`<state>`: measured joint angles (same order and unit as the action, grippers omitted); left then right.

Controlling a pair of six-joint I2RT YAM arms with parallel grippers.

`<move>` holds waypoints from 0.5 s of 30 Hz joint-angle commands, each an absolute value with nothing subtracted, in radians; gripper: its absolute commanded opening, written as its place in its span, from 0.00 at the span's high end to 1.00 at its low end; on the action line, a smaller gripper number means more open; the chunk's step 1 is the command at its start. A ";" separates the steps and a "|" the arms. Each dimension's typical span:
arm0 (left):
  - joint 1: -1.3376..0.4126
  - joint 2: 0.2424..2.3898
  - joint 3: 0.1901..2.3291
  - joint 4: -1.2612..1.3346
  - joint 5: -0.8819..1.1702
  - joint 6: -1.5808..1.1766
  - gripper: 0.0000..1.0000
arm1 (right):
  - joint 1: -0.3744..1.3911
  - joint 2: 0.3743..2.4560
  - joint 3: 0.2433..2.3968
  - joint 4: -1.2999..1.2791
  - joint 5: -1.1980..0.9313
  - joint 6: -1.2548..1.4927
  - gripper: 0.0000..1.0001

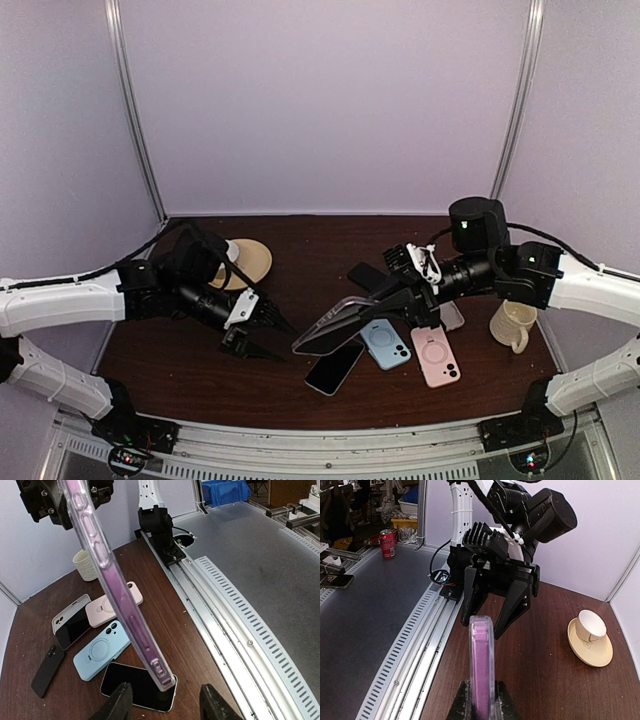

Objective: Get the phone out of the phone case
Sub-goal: Remove the top left corner of the phone case.

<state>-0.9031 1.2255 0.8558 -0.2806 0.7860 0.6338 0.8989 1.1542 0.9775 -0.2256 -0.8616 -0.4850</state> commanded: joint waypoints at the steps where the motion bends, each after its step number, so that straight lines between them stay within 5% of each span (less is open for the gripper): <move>1: -0.912 1.239 0.876 -0.235 0.836 0.617 0.52 | 0.917 1.164 1.034 -0.127 -0.894 -0.508 1.00; 7: -0.914 1.247 0.882 -0.235 0.843 0.609 0.65 | 0.929 1.182 1.045 -0.120 -0.891 -0.511 1.00; 15: -0.916 1.248 0.881 -0.233 0.843 0.611 0.71 | 0.940 1.192 1.046 -0.115 -0.888 -0.510 1.00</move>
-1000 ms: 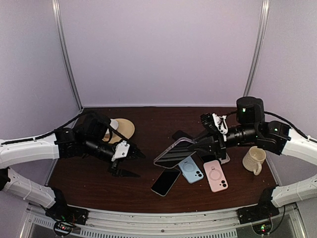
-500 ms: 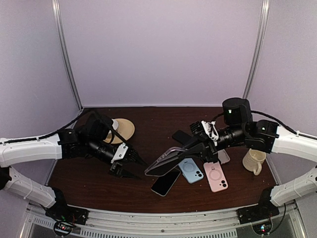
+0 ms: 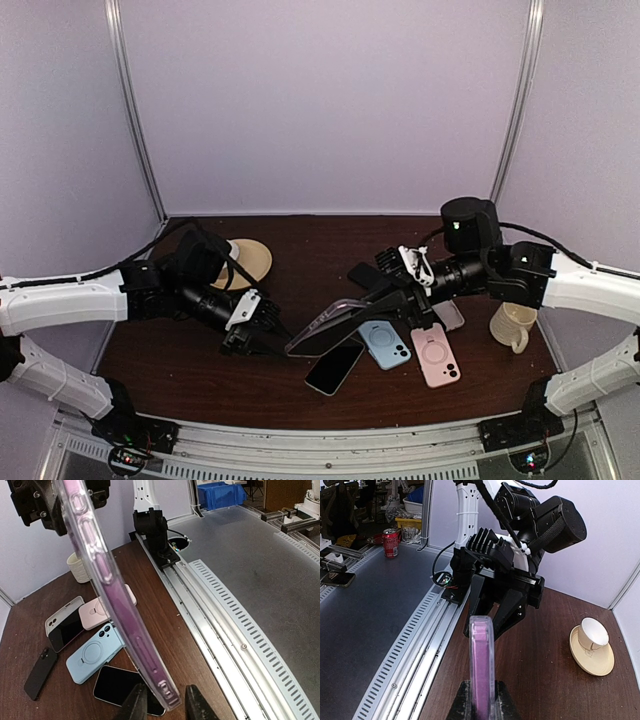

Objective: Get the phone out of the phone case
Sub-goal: Remove the top left corner of the phone case.

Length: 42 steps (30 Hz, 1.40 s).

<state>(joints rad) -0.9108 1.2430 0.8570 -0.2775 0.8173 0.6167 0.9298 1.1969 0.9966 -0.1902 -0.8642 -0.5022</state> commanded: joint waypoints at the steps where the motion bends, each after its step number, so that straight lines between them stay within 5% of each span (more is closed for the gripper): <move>1: -0.916 1.249 0.882 -0.233 0.840 0.611 0.71 | 0.941 1.193 1.045 -0.113 -0.887 -0.509 1.00; 42: -0.918 1.217 0.869 -0.302 0.927 0.779 0.87 | 0.995 1.320 1.150 -0.232 -1.136 -0.490 1.00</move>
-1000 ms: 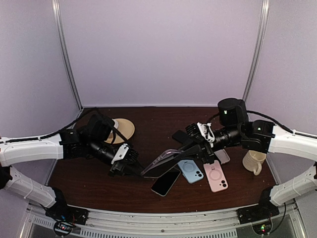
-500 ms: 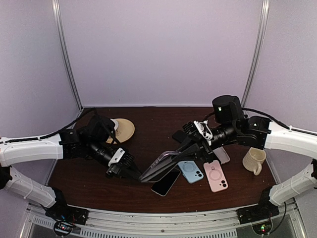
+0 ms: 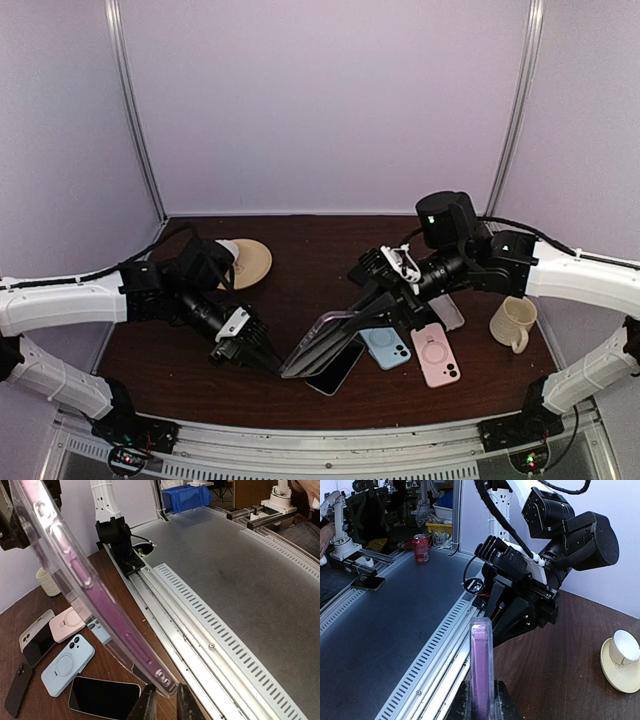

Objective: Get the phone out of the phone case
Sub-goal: Remove the top left corner of the phone case.

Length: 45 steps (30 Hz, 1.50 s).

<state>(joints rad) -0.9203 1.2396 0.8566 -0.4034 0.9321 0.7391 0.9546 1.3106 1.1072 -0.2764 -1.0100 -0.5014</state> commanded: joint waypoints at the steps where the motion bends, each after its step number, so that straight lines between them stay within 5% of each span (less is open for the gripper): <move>1: -0.918 1.216 0.868 -0.302 0.924 0.781 0.88 | 0.997 1.323 1.152 -0.232 -1.138 -0.489 1.00; 6: -0.919 1.209 0.864 -0.304 0.909 0.792 0.87 | 1.003 1.333 1.160 -0.229 -1.146 -0.485 1.00; 12: -0.918 1.176 0.860 -0.355 0.867 0.828 0.59 | 1.002 1.271 1.131 -0.239 -0.926 -0.564 1.00; 15: -0.918 1.167 0.856 -0.366 0.820 0.830 0.57 | 1.000 1.228 1.103 -0.212 -0.843 -0.572 1.00; 36: -0.909 1.221 0.879 -0.253 0.773 0.697 0.69 | 0.997 1.205 1.048 -0.070 -0.735 -0.479 1.00; 41: -0.909 1.220 0.879 -0.251 0.770 0.700 0.88 | 0.997 1.210 1.047 -0.076 -0.746 -0.487 1.00; 45: -0.910 1.213 0.879 -0.289 0.815 0.746 0.92 | 0.997 1.212 1.056 -0.130 -0.782 -0.523 1.00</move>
<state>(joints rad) -0.8928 1.2129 0.8577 -0.2916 0.7197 0.6903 0.9932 1.2140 1.0454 -0.1837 -0.7326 -0.4770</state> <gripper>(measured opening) 0.143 0.088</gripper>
